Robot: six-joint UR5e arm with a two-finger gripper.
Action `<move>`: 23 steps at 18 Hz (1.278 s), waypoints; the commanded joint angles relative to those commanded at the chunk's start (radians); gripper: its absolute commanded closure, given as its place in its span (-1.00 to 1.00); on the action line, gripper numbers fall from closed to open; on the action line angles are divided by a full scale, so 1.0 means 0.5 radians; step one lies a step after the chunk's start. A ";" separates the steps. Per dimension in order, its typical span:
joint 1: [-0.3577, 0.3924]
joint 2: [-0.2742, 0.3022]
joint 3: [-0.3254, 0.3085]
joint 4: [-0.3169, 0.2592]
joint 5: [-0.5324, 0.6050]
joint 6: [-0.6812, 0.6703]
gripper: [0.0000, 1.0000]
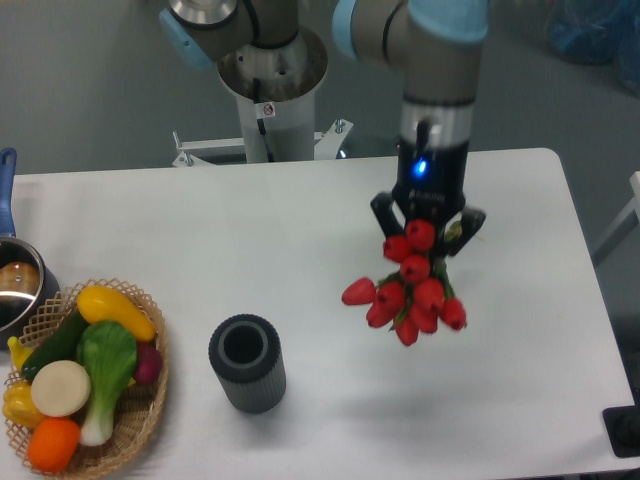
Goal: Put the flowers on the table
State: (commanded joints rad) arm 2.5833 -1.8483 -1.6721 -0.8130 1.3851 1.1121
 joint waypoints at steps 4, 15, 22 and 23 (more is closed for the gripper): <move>-0.046 -0.129 0.022 0.000 0.199 0.089 0.39; -0.064 -0.390 0.034 0.012 0.172 0.105 0.39; -0.064 -0.470 0.058 0.012 0.157 0.089 0.38; -0.064 -0.485 0.067 0.012 0.154 0.089 0.38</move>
State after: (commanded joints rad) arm 2.5510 -2.0907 -1.6383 -0.8069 1.4619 1.1566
